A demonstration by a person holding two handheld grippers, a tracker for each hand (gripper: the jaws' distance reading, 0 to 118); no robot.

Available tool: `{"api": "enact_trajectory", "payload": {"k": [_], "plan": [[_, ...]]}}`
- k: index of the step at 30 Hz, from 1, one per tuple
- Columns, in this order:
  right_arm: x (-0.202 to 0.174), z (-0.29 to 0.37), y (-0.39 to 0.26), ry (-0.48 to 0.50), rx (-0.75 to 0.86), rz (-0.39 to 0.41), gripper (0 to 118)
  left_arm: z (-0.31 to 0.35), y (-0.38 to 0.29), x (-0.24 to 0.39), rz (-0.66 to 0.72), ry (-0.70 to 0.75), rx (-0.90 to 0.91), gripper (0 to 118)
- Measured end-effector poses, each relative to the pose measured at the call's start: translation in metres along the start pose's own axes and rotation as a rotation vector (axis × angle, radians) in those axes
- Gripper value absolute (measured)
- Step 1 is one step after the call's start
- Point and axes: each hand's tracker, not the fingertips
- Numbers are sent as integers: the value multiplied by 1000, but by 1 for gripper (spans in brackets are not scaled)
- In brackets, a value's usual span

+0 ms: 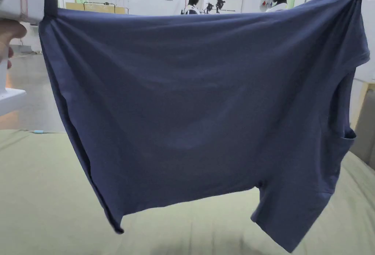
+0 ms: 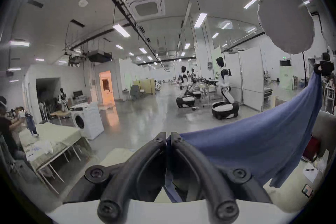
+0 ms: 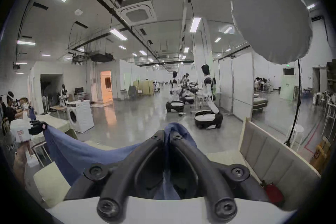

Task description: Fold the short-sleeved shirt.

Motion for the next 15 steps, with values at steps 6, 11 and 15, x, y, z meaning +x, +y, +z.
{"api": "enact_trajectory", "payload": {"k": [6, 11, 15], "plan": [[3, -18, -46, 3, -32, 2, 9, -5, -32, 2, -18, 16, -14, 2], [10, -45, -117, -15, -132, -34, 9, -10, -119, 18, 70, -5, -95, 2], [20, -40, -154, -6, -173, -58, 9, -13, -166, 18, 97, -22, -135, 2]]}}
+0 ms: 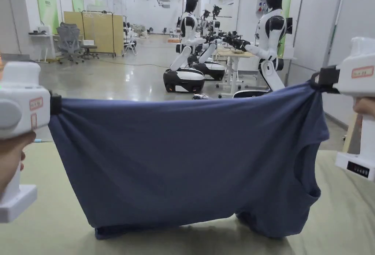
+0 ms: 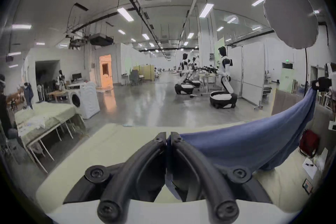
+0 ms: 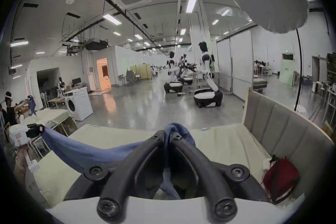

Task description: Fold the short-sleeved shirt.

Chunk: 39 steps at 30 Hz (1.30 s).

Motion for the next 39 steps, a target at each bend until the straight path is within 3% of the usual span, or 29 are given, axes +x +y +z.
{"api": "enact_trajectory", "payload": {"k": [7, 13, 15, 18, 25, 26, 27, 28, 29, 30, 32, 33, 36, 39], "plan": [[13, 71, -56, 21, -33, 39, 9, 68, -53, -13, 3, -63, -31, 2], [20, 165, -163, 62, -136, 35, 9, 147, -138, -19, -133, -107, -159, 2], [20, 197, -212, 54, -216, 63, 9, 173, -180, -24, -146, -115, -222, 2], [25, 226, -295, 56, -347, 32, 9, 202, -250, -35, -151, -128, -343, 2], [41, 228, -437, -17, -659, 19, 9, 221, -357, -41, -83, -172, -632, 2], [41, 229, -443, -26, -661, 13, 9, 221, -362, -44, -71, -179, -665, 5], [42, 226, -447, -24, -663, -3, 17, 222, -365, -46, -63, -181, -671, 23], [43, 227, -443, -17, -657, -26, 33, 226, -362, -48, -56, -176, -645, 61], [43, 230, -435, -18, -641, -28, 58, 238, -347, -45, -40, -178, -634, 101], [38, 235, -422, -28, -582, 8, 89, 245, -338, -44, -30, -175, -606, 118], [15, 254, -389, -59, -443, 71, 95, 267, -315, -36, -31, -186, -483, 118], [6, 265, -373, -51, -333, 54, 95, 277, -301, -28, -53, -209, -349, 118], [-28, 295, -342, 28, -62, -1, 95, 314, -273, -2, -26, -278, -211, 118], [-66, 323, -336, -36, 190, 61, 95, 350, -264, 24, -29, -211, 44, 118]]}}
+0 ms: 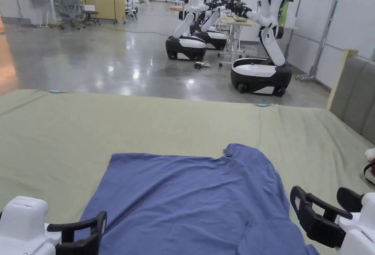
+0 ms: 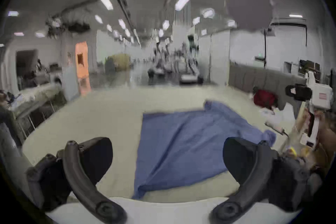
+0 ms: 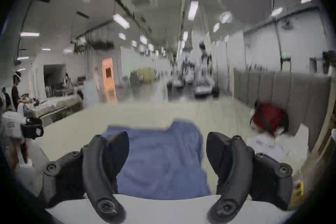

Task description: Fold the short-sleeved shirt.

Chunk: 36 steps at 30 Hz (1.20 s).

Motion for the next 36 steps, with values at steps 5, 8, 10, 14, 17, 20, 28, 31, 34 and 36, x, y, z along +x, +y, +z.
{"api": "enact_trajectory", "payload": {"k": [5, 8, 10, 14, 17, 20, 28, 31, 34, 36], "plan": [[-23, 14, 2, -18, 11, -15, 18, 20, 5, 25, -56, 118, 46, 21], [-20, 10, -1, -18, -46, 34, 9, 11, -5, 11, -99, 65, -77, 0], [-15, 12, -3, -9, -68, 33, 9, 4, -10, -3, -68, 82, -169, 0], [-5, 11, -7, -9, -140, 66, 9, -6, -39, -45, -1, 94, -343, 10], [9, 5, -18, -22, -221, 93, 9, -19, -68, -72, 90, 65, -449, 118], [28, -4, -35, -41, -299, 99, 9, -40, -94, -75, 107, 32, -554, 117], [68, -26, -77, -78, -556, 77, 9, -84, -112, -65, 5, 35, -609, 101], [77, -34, -91, -84, -617, 59, 14, -98, -122, -62, -54, 77, -684, 39], [83, -39, -100, -46, -638, 1, 62, -103, -140, -75, -20, 45, -664, 10], [79, -44, -102, -3, -661, -3, 101, -105, -142, -85, 3, 31, -674, 8]]}}
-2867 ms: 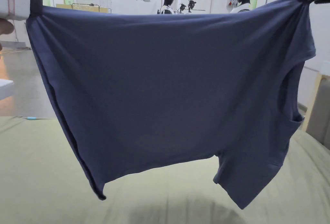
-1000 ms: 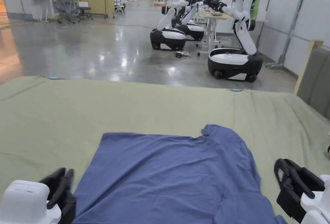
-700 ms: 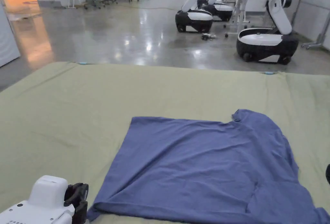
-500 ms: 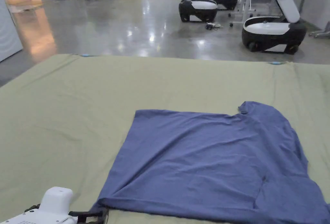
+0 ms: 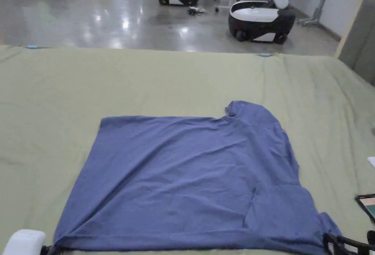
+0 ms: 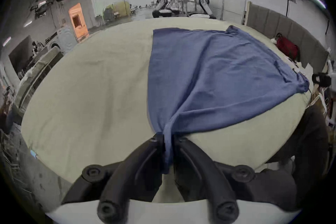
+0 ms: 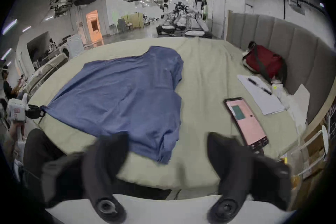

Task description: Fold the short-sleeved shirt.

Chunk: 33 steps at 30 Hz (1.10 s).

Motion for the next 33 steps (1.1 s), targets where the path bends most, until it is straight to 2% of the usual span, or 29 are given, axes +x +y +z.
{"api": "enact_trajectory", "payload": {"k": [1, 2, 3, 6, 7, 9, 11, 17, 21, 25, 28, 31, 33], "plan": [[-4, -3, -1, 22, 11, 24, 101, -3, -1, -6, 13, -14, -7, 8], [-9, -9, -1, 36, 6, 44, 101, 24, 17, 31, 14, -5, -4, 8], [-13, -17, 0, 39, -18, 61, 101, 24, 18, 35, 13, -5, -10, 8], [-13, -47, -8, -31, -67, 127, 100, 24, 19, 33, -13, 28, -9, 8], [-13, -56, -9, -29, -85, 127, 87, 25, 20, 36, -14, 32, -9, 8], [-11, -60, -9, 23, -109, 85, 8, 27, 21, 41, -5, 29, -9, 8], [-11, -54, -10, 52, -69, 8, 8, 22, 17, 14, -3, 29, -7, 8], [-5, -18, 22, 75, -17, -23, 8, 63, 54, 25, -30, 52, 34, 7], [-3, -17, 64, 82, 30, -25, 8, 65, 101, 26, -38, 48, 88, 7], [-4, -47, 121, 87, 15, -59, 8, 25, 157, 22, -75, 68, 71, 7], [1, -96, 155, 43, -40, -36, 8, -26, 195, 17, 19, -21, -67, 7], [9, -149, 172, -12, -143, -75, 8, -83, 215, 9, 91, -14, -209, 7], [13, -180, 170, -15, -195, -116, 8, -110, 220, 1, 162, -46, -261, 7]]}}
